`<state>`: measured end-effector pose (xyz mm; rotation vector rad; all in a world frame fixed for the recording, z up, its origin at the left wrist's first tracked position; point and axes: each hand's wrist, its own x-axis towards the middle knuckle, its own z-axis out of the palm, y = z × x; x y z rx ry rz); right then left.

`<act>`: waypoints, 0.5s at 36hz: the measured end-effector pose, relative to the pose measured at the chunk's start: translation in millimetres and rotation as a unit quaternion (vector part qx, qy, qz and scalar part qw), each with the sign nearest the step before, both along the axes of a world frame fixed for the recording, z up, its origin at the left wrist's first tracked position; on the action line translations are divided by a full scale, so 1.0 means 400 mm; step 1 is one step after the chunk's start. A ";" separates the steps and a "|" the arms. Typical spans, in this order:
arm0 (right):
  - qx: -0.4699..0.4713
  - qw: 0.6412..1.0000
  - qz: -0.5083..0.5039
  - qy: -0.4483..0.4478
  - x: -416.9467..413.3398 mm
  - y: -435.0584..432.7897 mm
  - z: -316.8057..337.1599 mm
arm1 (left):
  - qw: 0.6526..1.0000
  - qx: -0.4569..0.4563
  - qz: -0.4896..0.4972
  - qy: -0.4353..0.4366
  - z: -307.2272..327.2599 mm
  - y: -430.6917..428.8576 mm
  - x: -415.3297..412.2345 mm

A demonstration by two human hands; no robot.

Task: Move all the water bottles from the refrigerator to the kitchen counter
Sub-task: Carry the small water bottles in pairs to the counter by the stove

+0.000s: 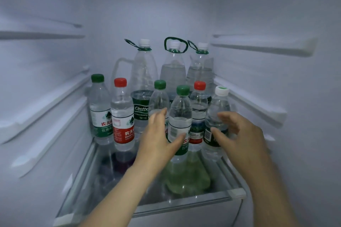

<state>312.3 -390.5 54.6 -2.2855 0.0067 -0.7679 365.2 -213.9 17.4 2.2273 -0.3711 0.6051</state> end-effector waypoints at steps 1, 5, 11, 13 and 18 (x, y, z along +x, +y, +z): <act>0.001 1.000 -0.008 -0.001 0.007 -0.002 0.002 | 1.000 0.000 0.001 -0.002 0.003 -0.004 0.006; 0.003 1.000 -0.027 -0.010 0.028 -0.007 0.013 | 1.000 -0.006 0.014 -0.011 0.014 -0.012 0.024; 0.036 0.998 -0.042 -0.026 0.051 -0.009 0.033 | 0.999 0.016 0.043 -0.026 0.023 -0.025 0.047; 0.039 0.999 -0.033 -0.017 0.058 -0.006 0.039 | 0.998 0.025 0.049 -0.032 0.024 -0.030 0.051; 0.025 1.000 -0.018 0.007 0.092 -0.002 0.042 | 0.997 0.035 0.059 -0.040 0.028 -0.041 0.058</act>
